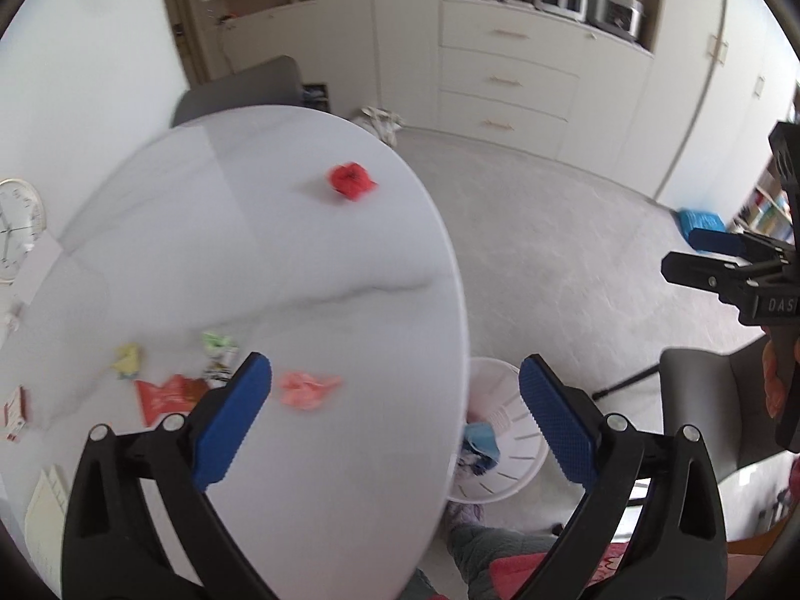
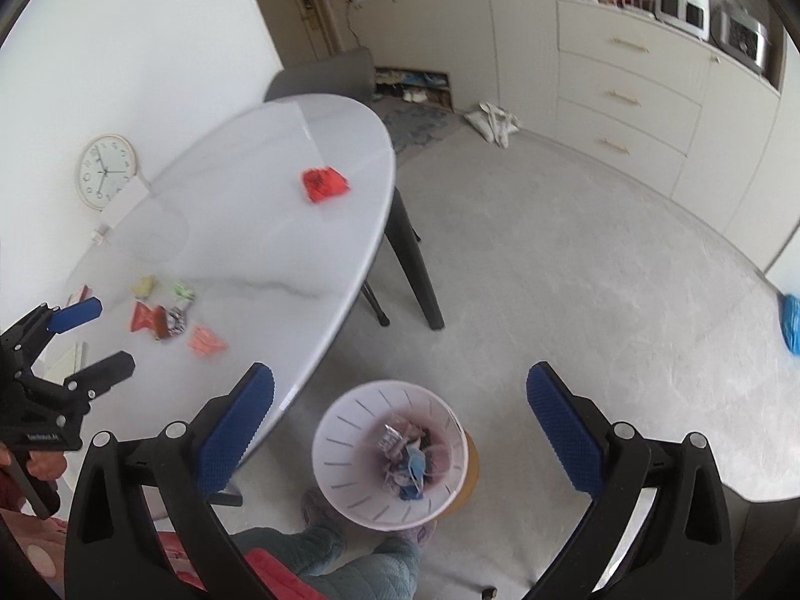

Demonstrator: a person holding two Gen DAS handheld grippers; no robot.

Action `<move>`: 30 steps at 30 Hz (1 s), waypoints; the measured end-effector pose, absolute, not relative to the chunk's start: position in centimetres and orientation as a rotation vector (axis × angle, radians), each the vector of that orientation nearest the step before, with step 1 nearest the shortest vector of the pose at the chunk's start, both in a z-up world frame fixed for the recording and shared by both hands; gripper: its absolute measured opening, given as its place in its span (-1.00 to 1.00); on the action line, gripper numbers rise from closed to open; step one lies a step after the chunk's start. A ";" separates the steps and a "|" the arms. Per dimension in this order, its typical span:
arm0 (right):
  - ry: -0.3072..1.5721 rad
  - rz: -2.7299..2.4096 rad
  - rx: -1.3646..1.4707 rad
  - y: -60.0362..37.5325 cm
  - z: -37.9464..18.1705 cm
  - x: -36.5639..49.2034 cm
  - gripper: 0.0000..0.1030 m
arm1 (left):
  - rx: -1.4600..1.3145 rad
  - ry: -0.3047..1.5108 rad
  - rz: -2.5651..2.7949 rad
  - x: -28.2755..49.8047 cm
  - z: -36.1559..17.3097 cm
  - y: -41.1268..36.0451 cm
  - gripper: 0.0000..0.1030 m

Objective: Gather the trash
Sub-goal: 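Move both tools back over the remaining trash on the table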

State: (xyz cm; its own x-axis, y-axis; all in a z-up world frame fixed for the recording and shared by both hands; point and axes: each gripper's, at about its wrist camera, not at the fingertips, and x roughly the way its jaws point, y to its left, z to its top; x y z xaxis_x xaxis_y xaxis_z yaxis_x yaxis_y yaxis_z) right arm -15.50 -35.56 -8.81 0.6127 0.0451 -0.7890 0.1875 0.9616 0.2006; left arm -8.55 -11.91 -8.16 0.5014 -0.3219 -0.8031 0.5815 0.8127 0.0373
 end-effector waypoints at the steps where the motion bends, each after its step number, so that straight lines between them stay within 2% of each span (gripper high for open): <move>1: 0.901 -0.071 0.267 -35.1 -8.5 -15.1 0.95 | 0.314 0.882 -0.541 -8.3 -7.8 -11.1 0.85; 14: 0.916 0.092 0.210 -27.0 -8.2 -10.0 0.95 | 0.211 0.917 -0.342 -4.4 -8.7 -1.2 0.85; 23: 0.971 0.182 0.187 -21.5 -9.5 -7.3 0.95 | -0.112 1.084 -0.183 2.2 -12.8 6.9 0.85; 28: 1.013 0.219 0.167 -19.4 -10.3 -5.7 0.95 | 0.031 1.071 -0.127 7.0 -16.0 8.3 0.85; 30: 1.029 0.228 0.157 -18.6 -10.6 -5.0 0.95 | 0.080 1.072 -0.114 9.0 -17.2 8.7 0.79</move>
